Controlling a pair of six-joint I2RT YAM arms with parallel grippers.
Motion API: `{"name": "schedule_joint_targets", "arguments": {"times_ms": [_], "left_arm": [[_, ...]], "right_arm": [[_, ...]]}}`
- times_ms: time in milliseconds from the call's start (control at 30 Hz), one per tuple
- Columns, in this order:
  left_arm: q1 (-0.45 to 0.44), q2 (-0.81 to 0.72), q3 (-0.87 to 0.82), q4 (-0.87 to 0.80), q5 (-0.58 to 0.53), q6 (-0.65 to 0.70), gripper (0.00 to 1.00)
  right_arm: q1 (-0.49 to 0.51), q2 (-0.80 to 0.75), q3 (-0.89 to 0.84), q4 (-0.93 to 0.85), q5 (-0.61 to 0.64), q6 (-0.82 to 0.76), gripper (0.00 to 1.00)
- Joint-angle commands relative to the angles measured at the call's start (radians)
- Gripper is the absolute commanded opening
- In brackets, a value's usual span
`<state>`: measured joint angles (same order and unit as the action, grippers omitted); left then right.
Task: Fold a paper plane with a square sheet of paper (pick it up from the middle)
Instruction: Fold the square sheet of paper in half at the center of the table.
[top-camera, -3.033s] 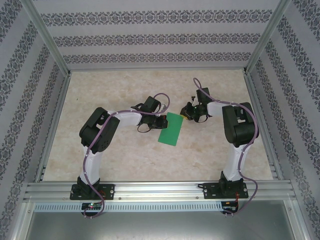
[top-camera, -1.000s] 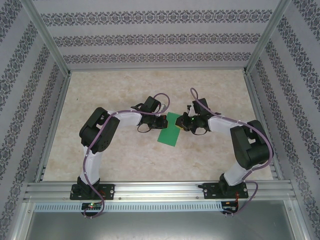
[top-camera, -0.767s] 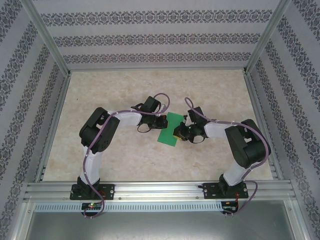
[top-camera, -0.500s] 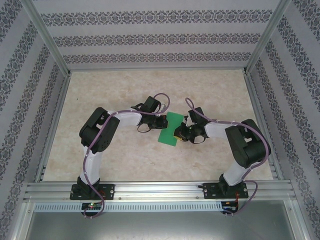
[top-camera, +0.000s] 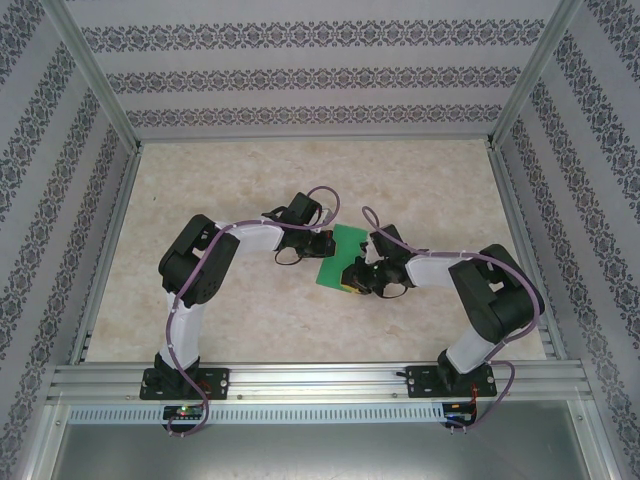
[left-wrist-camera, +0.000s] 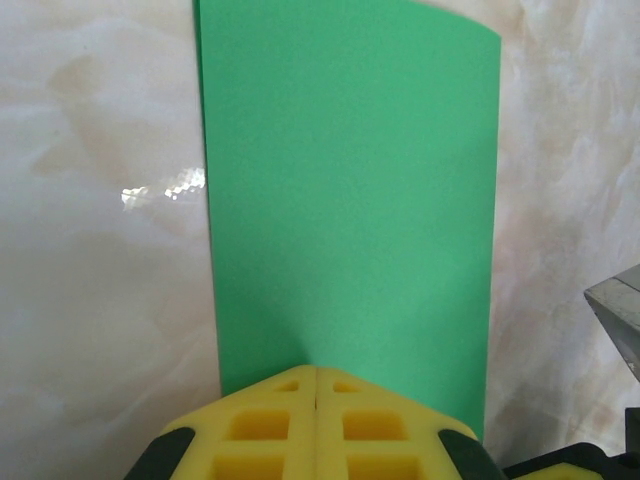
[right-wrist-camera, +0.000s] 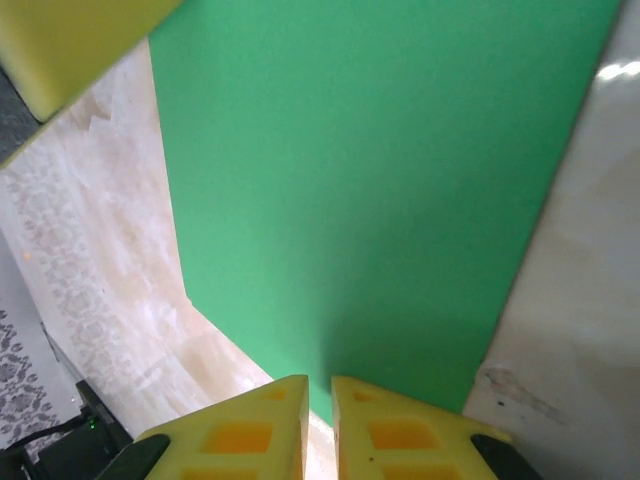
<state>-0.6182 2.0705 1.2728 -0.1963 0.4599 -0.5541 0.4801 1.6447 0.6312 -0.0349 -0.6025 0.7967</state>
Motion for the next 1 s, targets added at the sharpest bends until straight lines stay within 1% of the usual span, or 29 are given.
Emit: {"name": "schedule_joint_targets", "arguments": {"times_ms": [0, 200, 300, 367, 467, 567, 667, 767, 867, 967], "left_arm": [[-0.02, 0.028, -0.025, -0.086, -0.029, 0.014, 0.0], [-0.02, 0.028, -0.017, -0.095, -0.031, 0.02, 0.0], [-0.021, 0.028, -0.021, -0.091, -0.031, 0.018, 0.0], [-0.02, 0.028, -0.023, -0.09, -0.03, 0.017, 0.0], [-0.021, 0.026, -0.022, -0.092, -0.031, 0.019, 0.0], [-0.02, 0.024, -0.02, -0.097, -0.03, 0.022, 0.0], [-0.02, 0.027, -0.022, -0.094, -0.031, 0.022, 0.0], [-0.021, 0.033, -0.017, -0.095, -0.031, 0.021, 0.0], [-0.02, 0.03, -0.014, -0.094, -0.032, 0.019, 0.0], [-0.02, 0.027, -0.013, -0.1, -0.035, 0.023, 0.0]], "right_arm": [[0.006, 0.013, -0.028, 0.008, 0.009, 0.014, 0.16], [0.012, -0.069, -0.032, 0.009, 0.0, 0.019, 0.16], [0.014, -0.045, -0.04, 0.008, -0.013, 0.011, 0.16], [0.014, -0.021, -0.042, -0.005, 0.017, 0.001, 0.16], [0.009, 0.019, -0.029, -0.01, 0.017, -0.012, 0.16], [-0.003, -0.008, 0.007, -0.034, 0.012, -0.014, 0.15], [-0.041, -0.069, 0.072, -0.064, 0.026, -0.018, 0.16], [-0.111, -0.076, 0.153, -0.1, 0.069, -0.039, 0.17], [-0.176, -0.017, 0.206, -0.06, 0.081, -0.04, 0.17], [-0.206, 0.077, 0.287, -0.047, 0.045, -0.05, 0.17]]}}
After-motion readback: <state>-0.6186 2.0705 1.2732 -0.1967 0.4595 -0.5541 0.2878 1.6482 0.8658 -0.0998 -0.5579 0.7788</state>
